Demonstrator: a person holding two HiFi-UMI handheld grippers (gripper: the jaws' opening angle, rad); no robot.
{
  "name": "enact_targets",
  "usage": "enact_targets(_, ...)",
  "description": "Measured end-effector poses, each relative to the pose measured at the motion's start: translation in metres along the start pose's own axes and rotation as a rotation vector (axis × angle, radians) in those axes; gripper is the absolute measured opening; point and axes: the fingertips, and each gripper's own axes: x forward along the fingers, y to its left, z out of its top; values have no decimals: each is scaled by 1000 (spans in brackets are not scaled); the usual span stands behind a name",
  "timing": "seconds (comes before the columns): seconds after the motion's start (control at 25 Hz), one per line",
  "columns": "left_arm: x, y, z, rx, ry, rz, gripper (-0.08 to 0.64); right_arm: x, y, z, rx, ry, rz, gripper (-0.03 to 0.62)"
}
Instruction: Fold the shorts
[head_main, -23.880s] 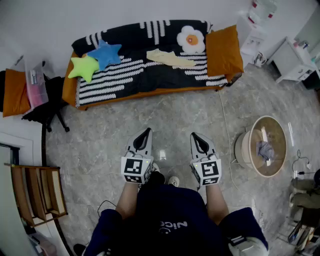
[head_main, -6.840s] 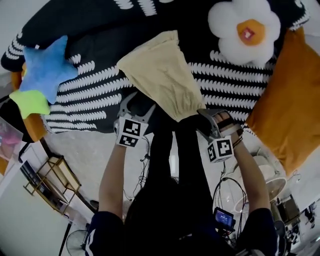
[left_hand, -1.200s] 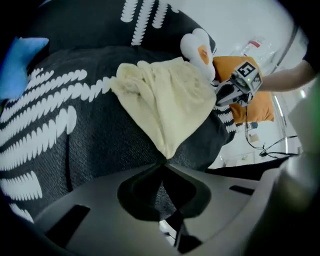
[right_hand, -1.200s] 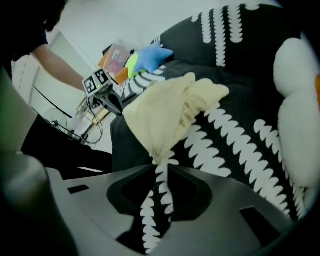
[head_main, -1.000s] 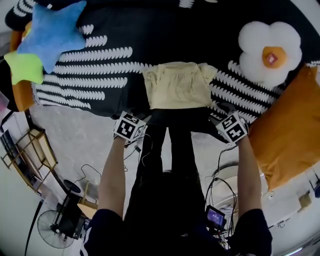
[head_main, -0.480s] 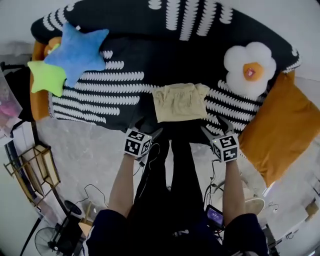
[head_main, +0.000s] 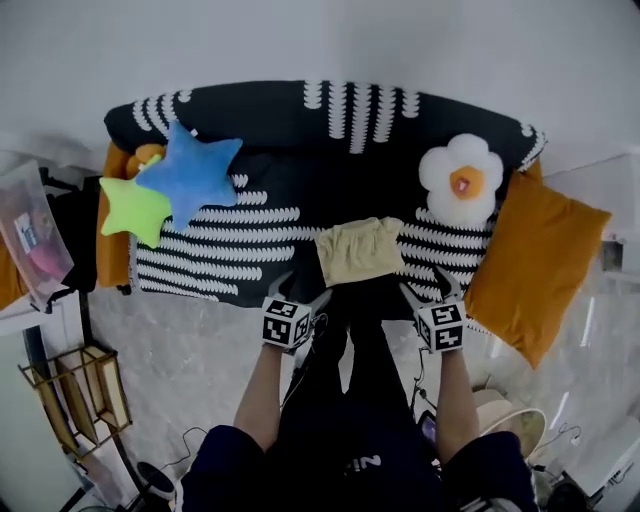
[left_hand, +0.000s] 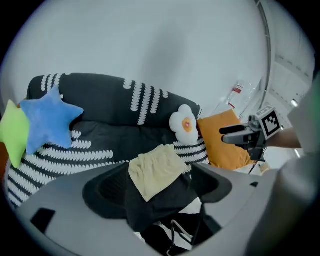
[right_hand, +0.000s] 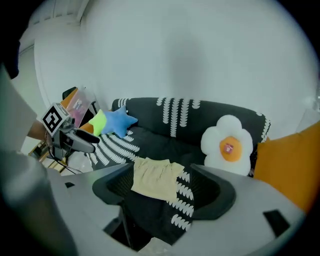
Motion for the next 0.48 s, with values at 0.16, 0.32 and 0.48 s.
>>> enact_targets(0.16, -30, -13, 21, -10, -80, 3, 373, -30, 18, 17, 7, -41, -21, 333)
enact_targets(0.32, -56, -28, 36, -16, -146, -14, 373, -56, 34, 29, 2, -93, -49, 342)
enact_targets(0.48, -85, -38, 59, 37, -232, -3, 373, -84, 47, 46, 25, -163, -90, 344)
